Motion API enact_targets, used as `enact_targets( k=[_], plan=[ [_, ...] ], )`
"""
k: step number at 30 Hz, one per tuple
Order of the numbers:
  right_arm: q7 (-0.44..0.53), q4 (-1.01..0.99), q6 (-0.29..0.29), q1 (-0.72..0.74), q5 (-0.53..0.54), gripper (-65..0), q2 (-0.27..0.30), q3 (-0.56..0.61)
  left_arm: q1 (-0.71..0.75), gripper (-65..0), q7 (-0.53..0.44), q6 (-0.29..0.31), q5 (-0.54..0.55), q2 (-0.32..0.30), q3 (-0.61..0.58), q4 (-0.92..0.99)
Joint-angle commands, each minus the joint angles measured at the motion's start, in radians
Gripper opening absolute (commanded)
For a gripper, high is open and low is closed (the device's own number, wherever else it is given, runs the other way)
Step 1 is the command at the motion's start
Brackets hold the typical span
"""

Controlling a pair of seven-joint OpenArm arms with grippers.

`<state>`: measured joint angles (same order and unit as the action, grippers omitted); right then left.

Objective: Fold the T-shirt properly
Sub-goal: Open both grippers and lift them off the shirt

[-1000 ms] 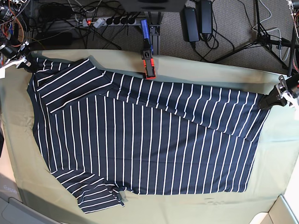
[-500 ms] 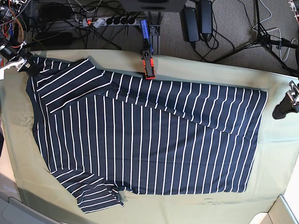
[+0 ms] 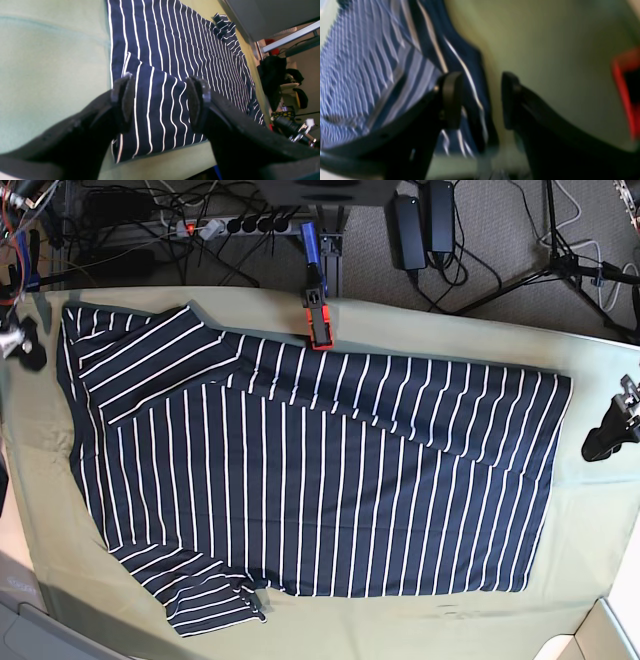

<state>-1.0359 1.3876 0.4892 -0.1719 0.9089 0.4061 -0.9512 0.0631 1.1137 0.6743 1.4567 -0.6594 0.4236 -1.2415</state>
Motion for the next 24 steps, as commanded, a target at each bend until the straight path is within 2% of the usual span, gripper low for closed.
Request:
enact_targets(
  k=[1,6,10,18,24],
  plan=[
    [0.018,0.019,0.061,0.032,0.012,-39.1,0.042,-0.009,-0.028,-29.4,-0.021,0.024,0.027,-0.028,0.007,-0.016],
    [0.039,0.01,0.061,0.154,-0.039,-39.1,0.092,0.005,-0.055,-29.4,-0.01,0.024,0.027,-0.028,0.007,-0.067],
    [0.089,-0.042,0.06,0.256,-0.111,-39.0,0.114,0.091,-0.055,-29.4,-0.011,0.024,0.027,-0.028,0.006,-0.169],
    [0.218,-0.286,0.06,0.536,-0.266,-38.8,0.111,0.302,-0.045,-29.4,-0.011,0.024,-0.036,-0.03,0.006,-0.326],
    [0.311,-0.513,0.039,0.716,-0.409,-37.9,0.111,0.345,-0.043,-29.4,-0.011,0.024,-0.035,-0.031,0.006,-0.338]
  ],
)
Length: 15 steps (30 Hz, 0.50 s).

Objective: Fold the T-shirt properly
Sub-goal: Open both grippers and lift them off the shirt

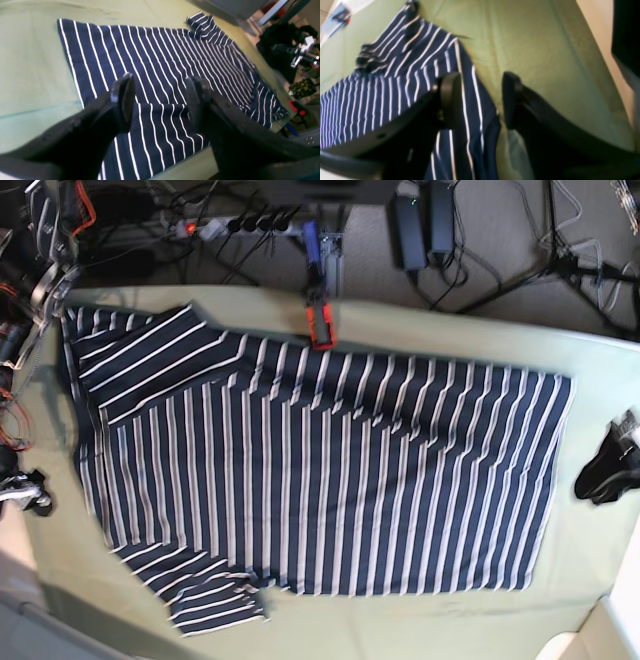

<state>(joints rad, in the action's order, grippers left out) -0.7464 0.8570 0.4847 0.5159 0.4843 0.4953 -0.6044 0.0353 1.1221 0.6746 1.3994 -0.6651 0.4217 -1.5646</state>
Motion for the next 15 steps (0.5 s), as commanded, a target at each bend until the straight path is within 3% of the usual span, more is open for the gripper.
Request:
enact_targets(
  k=[1,5,8,15],
  plan=[
    [0.037,-0.022,0.038,0.049,-0.013,-36.8,0.023,-0.002,-0.015,-29.4,-0.019,0.023,0.022,-0.025,0.008,-0.014],
    [0.119,-0.197,0.037,0.113,-0.089,-28.5,0.022,-0.002,-0.015,-29.4,-0.019,0.023,0.025,-0.025,0.008,-0.014],
    [0.177,-0.295,0.035,0.124,-0.132,-28.1,0.021,-0.002,-0.01,-29.4,-0.019,0.023,0.025,-0.025,0.009,-0.014],
    [0.193,-0.356,0.036,0.124,-0.144,-28.1,-0.007,-0.002,-0.001,-29.4,-0.02,0.023,0.037,-0.026,0.009,-0.014]
  ],
)
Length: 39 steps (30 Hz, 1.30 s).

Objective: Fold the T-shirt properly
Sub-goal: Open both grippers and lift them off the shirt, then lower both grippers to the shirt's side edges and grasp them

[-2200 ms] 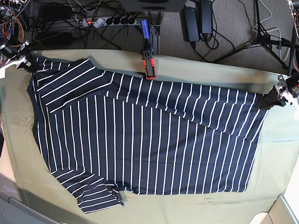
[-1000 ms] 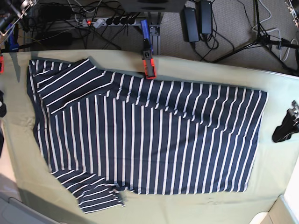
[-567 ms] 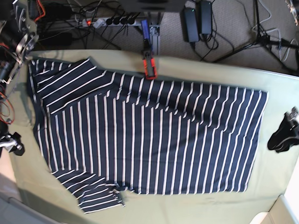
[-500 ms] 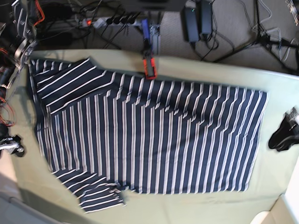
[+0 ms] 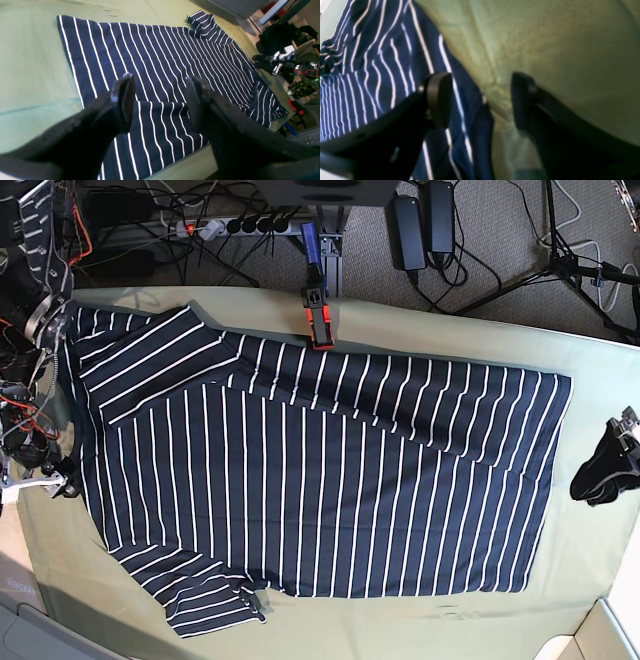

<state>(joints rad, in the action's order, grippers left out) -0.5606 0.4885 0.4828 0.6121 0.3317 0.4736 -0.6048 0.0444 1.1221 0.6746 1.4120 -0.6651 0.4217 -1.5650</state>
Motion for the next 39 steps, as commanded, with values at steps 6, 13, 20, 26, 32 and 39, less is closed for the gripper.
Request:
enact_targets(
  k=[6,13,20,26,32,39],
  plan=[
    [0.008,0.014,0.038,0.028,0.02,-28.1,-0.018,-0.002,-0.005,-29.4,-0.019,0.023,0.027,-0.025,0.009,-0.014],
    [0.008,0.015,0.042,0.028,0.027,-28.1,-0.048,-0.002,-0.005,-29.4,-0.037,0.023,0.011,-0.025,0.009,-0.014],
    [0.003,0.077,0.042,0.029,0.028,-28.1,-0.067,0.03,-0.005,-29.4,-0.045,0.023,-0.007,-0.025,0.009,-0.013],
    [0.003,0.135,0.041,0.03,0.033,-28.1,-0.072,0.178,-0.005,-29.4,-0.05,0.023,-0.019,-0.025,0.009,-0.013],
    [0.004,0.137,0.04,0.03,0.035,-28.1,-0.072,0.232,-0.005,-29.4,-0.053,0.023,-0.019,-0.025,0.009,-0.013],
    [0.008,0.136,0.04,0.028,0.003,-28.1,-0.066,0.232,-0.005,-29.4,-0.053,0.023,-0.019,-0.025,0.009,-0.013]
  ],
)
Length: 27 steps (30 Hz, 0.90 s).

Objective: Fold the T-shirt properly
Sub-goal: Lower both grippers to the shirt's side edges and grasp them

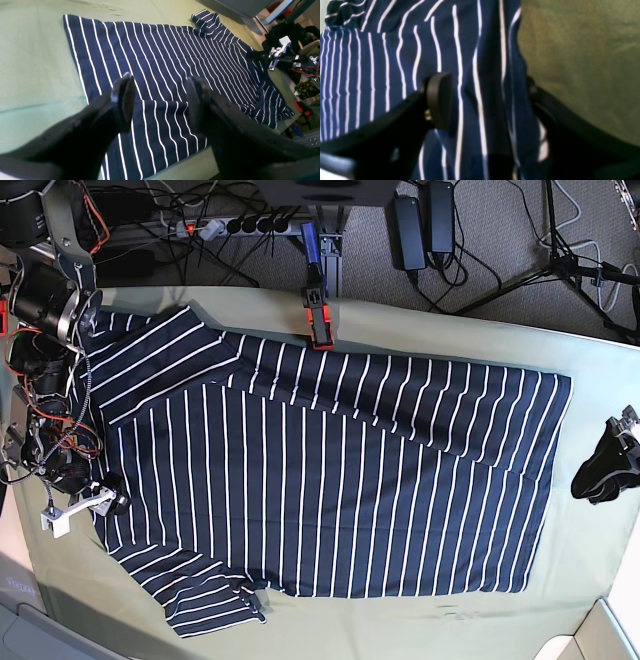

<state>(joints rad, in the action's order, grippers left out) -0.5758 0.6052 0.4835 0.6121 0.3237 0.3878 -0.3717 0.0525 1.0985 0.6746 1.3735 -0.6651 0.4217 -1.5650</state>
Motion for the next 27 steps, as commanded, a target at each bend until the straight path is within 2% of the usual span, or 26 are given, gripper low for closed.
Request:
enact_targets(
  k=[1,6,7,10,13,14,18,23,27],
  plan=[
    [0.027,0.019,0.039,0.028,0.011,-28.1,0.024,-0.001,-0.013,-29.4,-0.029,0.023,0.015,-0.025,0.009,-0.013],
    [0.088,0.019,0.037,0.027,-0.026,-28.4,0.032,-0.001,-0.013,-29.4,-0.045,0.023,-0.007,-0.025,0.008,-0.008],
    [0.096,0.019,0.037,0.027,-0.032,-30.5,0.031,-0.001,-0.013,-29.4,-0.049,0.023,-0.006,-0.025,0.008,-0.006],
    [0.119,0.019,0.037,0.027,-0.056,-45.7,0.03,-0.001,-0.014,-29.4,-0.07,0.023,-0.01,-0.025,-0.005,0.014],
    [0.151,0.019,0.037,0.027,-0.077,-62.6,0.03,-0.001,-0.019,-29.4,-0.121,0.023,-0.071,-0.025,-0.057,0.056],
    [0.156,0.019,0.037,0.027,-0.078,-65.0,0.03,-0.001,-0.026,-29.4,-0.144,0.023,-0.097,-0.024,-0.083,0.076],
    [0.157,0.019,0.038,0.024,-0.081,-65.0,0.031,-0.001,-0.096,-29.4,-0.204,0.023,-0.169,-0.019,-0.186,0.168],
    [0.154,0.019,0.04,0.008,-0.081,-65.0,0.03,-0.001,-0.228,-29.4,-0.217,0.023,-0.236,0.005,-0.273,0.295],
    [0.153,0.019,0.04,-0.006,-0.08,-65.0,0.031,-0.001,-0.338,-29.4,-0.271,0.023,-0.297,0.016,-0.341,0.427]
  ],
)
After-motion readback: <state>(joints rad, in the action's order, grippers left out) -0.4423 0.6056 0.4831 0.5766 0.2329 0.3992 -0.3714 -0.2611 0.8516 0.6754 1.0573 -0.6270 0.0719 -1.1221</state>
